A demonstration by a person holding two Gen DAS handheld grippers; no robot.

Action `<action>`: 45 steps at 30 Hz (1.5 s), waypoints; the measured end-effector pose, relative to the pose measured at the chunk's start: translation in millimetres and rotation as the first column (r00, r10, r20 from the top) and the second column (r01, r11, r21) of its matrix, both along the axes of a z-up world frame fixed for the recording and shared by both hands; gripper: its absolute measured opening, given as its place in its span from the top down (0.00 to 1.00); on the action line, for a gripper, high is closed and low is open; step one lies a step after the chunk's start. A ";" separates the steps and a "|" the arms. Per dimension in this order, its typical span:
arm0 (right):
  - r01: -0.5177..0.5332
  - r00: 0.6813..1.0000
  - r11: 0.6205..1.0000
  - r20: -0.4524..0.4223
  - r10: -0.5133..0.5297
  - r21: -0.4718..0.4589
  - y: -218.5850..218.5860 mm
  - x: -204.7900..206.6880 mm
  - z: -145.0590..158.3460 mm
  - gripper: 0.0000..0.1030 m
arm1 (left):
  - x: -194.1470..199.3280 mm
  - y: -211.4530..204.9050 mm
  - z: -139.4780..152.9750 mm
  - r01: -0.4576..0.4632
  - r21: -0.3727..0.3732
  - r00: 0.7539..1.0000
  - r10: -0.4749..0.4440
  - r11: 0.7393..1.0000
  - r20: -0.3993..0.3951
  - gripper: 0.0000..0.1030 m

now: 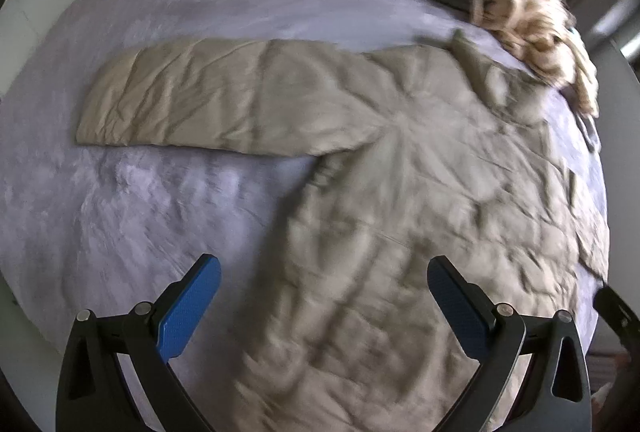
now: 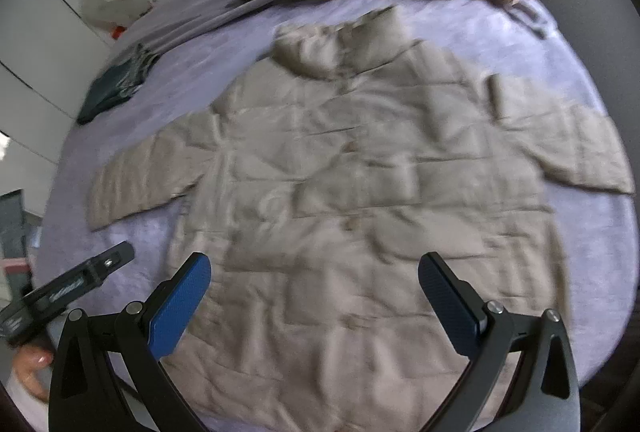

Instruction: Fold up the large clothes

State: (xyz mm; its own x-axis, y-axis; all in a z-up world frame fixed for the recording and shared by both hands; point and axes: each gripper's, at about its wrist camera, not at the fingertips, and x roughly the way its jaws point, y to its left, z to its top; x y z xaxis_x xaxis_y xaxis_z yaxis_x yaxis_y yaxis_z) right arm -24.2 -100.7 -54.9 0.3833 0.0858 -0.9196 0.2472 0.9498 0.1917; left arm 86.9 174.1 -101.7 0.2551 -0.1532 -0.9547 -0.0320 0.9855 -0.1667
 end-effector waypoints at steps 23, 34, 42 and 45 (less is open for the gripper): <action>-0.062 0.998 0.982 -0.015 0.066 0.181 86.9 108.8 -122.7 0.00 | 158.1 197.5 -128.7 -0.396 -0.289 0.900 0.430 0.872 0.065 0.40; -0.022 1.000 0.923 0.008 0.021 0.385 107.8 181.3 -156.8 0.88 | 149.0 179.9 -37.6 -0.128 -0.207 0.916 0.195 0.970 0.350 0.91; -0.022 0.997 0.883 -0.055 0.054 0.469 128.7 199.2 -220.0 0.90 | 131.8 66.7 35.8 0.210 -0.222 0.866 -0.076 0.952 0.494 0.91; -0.030 0.996 0.855 -0.060 0.071 0.517 121.5 195.3 -219.9 0.90 | 128.4 2.2 44.9 0.329 -0.222 0.841 -0.178 0.918 0.512 0.91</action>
State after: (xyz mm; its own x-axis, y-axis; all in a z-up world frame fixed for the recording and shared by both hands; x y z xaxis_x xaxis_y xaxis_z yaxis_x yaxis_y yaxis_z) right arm 171.1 20.7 -274.8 0.2977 0.5725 -0.7640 0.2348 0.7317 0.6398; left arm 215.3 176.3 -56.7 0.5744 -0.5254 -0.6277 0.3695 0.8507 -0.3739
